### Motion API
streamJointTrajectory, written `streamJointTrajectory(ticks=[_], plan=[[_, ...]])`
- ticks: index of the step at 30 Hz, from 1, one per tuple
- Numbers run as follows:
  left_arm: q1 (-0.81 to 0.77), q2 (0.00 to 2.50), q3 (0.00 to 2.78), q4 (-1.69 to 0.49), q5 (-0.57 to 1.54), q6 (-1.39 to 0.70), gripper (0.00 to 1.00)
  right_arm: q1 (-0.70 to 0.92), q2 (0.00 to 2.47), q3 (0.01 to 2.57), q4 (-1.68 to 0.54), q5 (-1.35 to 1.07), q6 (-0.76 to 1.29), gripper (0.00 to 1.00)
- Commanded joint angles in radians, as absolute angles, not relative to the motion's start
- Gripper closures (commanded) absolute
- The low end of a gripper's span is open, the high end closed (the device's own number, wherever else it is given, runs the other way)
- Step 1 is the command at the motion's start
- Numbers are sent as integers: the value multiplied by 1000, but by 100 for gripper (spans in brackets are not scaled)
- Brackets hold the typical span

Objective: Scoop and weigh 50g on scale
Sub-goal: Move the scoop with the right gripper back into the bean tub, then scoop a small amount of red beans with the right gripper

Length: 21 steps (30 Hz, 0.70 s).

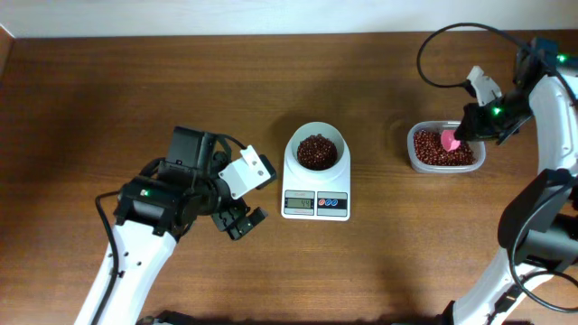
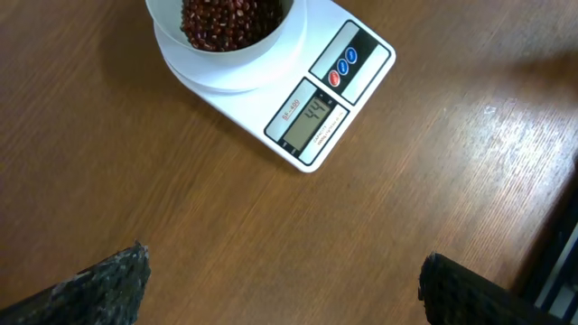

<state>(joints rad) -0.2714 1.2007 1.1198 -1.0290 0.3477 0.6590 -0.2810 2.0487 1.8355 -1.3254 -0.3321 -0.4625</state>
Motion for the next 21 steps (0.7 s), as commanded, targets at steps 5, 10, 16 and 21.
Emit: streamJointTrajectory(ticks=[5, 10, 16, 21], plan=[[-266, 1191, 1138, -1027, 351, 667, 1, -281, 2056, 1776, -1277, -374, -471, 96], [-266, 1191, 1138, -1027, 351, 667, 1, -263, 2056, 1776, -1237, -373, -471, 96], [-266, 1191, 1138, -1027, 351, 667, 1, -186, 2083, 1776, -1230, -321, -471, 96], [-266, 1191, 1138, -1027, 351, 667, 1, -162, 2084, 1770, -1232, -372, -471, 96]])
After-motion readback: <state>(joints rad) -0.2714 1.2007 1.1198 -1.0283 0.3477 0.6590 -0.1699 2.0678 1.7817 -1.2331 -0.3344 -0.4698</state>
